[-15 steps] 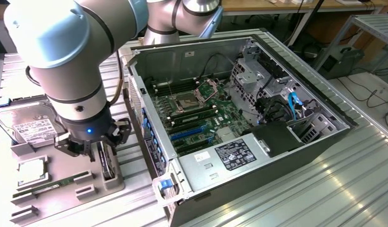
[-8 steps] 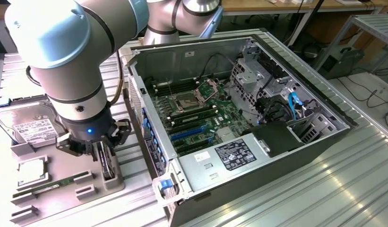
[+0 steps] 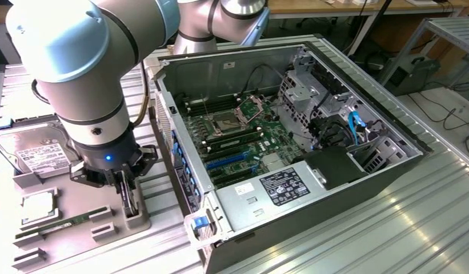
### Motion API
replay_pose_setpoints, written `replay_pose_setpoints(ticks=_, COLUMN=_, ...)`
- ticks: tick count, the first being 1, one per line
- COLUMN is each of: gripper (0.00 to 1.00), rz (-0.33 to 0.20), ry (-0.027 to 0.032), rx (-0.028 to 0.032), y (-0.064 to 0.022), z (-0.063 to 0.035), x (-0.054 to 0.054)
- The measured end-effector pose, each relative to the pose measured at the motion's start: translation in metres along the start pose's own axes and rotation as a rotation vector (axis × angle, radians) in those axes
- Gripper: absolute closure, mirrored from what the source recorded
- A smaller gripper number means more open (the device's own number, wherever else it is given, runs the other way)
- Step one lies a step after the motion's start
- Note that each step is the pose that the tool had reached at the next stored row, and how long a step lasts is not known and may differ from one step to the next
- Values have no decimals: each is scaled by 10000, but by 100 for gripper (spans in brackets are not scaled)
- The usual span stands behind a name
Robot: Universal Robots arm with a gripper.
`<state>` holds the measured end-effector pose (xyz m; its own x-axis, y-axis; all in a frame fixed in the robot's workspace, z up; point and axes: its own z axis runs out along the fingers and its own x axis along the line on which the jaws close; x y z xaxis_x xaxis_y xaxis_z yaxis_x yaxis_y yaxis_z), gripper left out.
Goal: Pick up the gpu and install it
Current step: 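Pick up the gpu and move the gpu toward the slot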
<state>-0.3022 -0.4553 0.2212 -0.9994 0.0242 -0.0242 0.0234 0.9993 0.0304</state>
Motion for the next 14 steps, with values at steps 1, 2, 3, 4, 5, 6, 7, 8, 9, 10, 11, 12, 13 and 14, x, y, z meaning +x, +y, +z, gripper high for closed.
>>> replay_pose_setpoints(ticks=1, gripper=72, rz=0, ry=0, rx=0, y=0, z=0, x=0)
replay_pose_setpoints(ticks=2, gripper=72, rz=0, ry=0, rx=0, y=0, z=0, x=0)
replay_pose_setpoints(ticks=3, gripper=72, rz=-1, ry=-1, rx=0, y=0, z=0, x=0)
replay_pose_setpoints(ticks=4, gripper=72, rz=-1, ry=-1, rx=0, y=0, z=0, x=0)
replay_pose_setpoints(ticks=5, gripper=72, rz=-1, ry=-1, rx=0, y=0, z=0, x=0)
replay_pose_setpoints(ticks=6, gripper=72, rz=-1, ry=-1, rx=-1, y=0, z=0, x=0)
replay_pose_setpoints(ticks=7, gripper=72, rz=-1, ry=-1, rx=-4, y=0, z=0, x=0)
replay_pose_setpoints(ticks=8, gripper=72, rz=0, ry=-1, rx=-13, y=0, z=0, x=-1)
replay_pose_setpoints(ticks=9, gripper=72, rz=0, ry=-3, rx=-22, y=0, z=-3, x=0)
replay_pose_setpoints(ticks=10, gripper=72, rz=0, ry=-4, rx=-25, y=0, z=-8, x=0)
replay_pose_setpoints(ticks=11, gripper=72, rz=0, ry=-1, rx=-23, y=0, z=-16, x=-1)
replay_pose_setpoints(ticks=12, gripper=72, rz=0, ry=0, rx=-21, y=0, z=-29, x=-1)
replay_pose_setpoints(ticks=13, gripper=72, rz=0, ry=-1, rx=-22, y=1, z=-40, x=-1)
replay_pose_setpoints(ticks=14, gripper=72, rz=0, ry=0, rx=-22, y=1, z=-60, x=-1)
